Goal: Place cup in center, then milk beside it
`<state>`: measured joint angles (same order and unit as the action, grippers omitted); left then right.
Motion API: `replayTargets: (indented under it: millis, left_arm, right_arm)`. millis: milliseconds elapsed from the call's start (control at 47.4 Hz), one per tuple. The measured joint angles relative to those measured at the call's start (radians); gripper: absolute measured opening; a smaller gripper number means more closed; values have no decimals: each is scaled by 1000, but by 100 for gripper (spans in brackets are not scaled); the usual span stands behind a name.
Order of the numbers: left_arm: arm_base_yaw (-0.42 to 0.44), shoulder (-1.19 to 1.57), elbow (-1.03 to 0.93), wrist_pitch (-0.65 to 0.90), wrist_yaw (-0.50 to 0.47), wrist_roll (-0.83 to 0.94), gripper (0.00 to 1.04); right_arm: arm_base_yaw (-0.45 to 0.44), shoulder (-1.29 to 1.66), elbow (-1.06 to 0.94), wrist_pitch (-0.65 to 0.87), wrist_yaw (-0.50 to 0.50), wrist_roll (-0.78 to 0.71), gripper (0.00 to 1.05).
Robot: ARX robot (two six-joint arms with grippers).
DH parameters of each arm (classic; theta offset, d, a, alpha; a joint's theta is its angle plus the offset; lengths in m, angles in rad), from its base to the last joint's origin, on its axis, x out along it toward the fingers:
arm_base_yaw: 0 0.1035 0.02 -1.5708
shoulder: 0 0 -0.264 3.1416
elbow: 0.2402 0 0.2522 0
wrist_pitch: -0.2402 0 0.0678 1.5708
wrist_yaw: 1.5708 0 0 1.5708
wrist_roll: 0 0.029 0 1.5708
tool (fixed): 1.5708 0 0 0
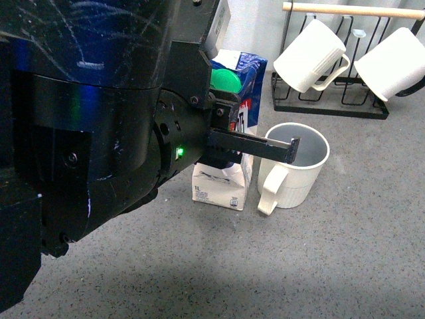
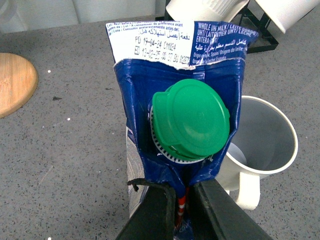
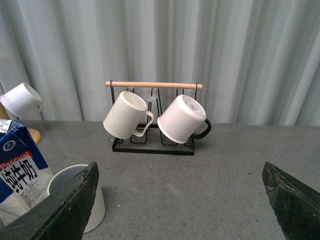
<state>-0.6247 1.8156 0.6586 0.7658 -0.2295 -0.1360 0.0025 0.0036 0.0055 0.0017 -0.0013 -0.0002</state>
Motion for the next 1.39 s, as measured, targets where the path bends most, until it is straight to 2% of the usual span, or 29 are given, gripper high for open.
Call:
replayTargets:
  millis: [42, 126, 211, 316, 400, 590, 759, 1159, 1307, 1349, 1391]
  left_arm:
    - [2, 0, 0, 0, 2, -8, 7]
    - [3, 0, 0, 0, 8, -8, 25]
    - [3, 0, 0, 0, 12, -8, 35]
    - [2, -19, -8, -16, 13, -24, 53]
    - [2, -69, -23, -35, 20, -53, 73]
    - [14, -144, -55, -39, 34, -103, 99]
    - [57, -227, -89, -35, 8, -139, 98]
    - [241, -325, -221, -28, -42, -157, 98]
    - [255, -359, -278, -10, -91, -127, 98]
    - [259, -340, -299, 66, -109, -84, 94]
    - [271, -311, -340, 222, -105, -36, 87]
  right_arm:
    - [0, 0, 0, 0, 0, 0, 96]
    - [0, 0, 0, 0, 0, 0, 96]
    - [0, 0, 0, 0, 0, 0, 96]
    - [0, 0, 0, 0, 0, 0, 96]
    - [0, 0, 0, 0, 0, 0, 96]
    - [0, 0, 0, 0, 0, 0, 96]
    - [0, 0, 0, 0, 0, 0, 96]
    - [0, 0, 0, 0, 0, 0, 96]
    - [0, 0, 0, 0, 0, 0, 96]
    - [0, 0, 0, 0, 0, 0, 96]
    - [0, 0, 0, 0, 0, 0, 96]
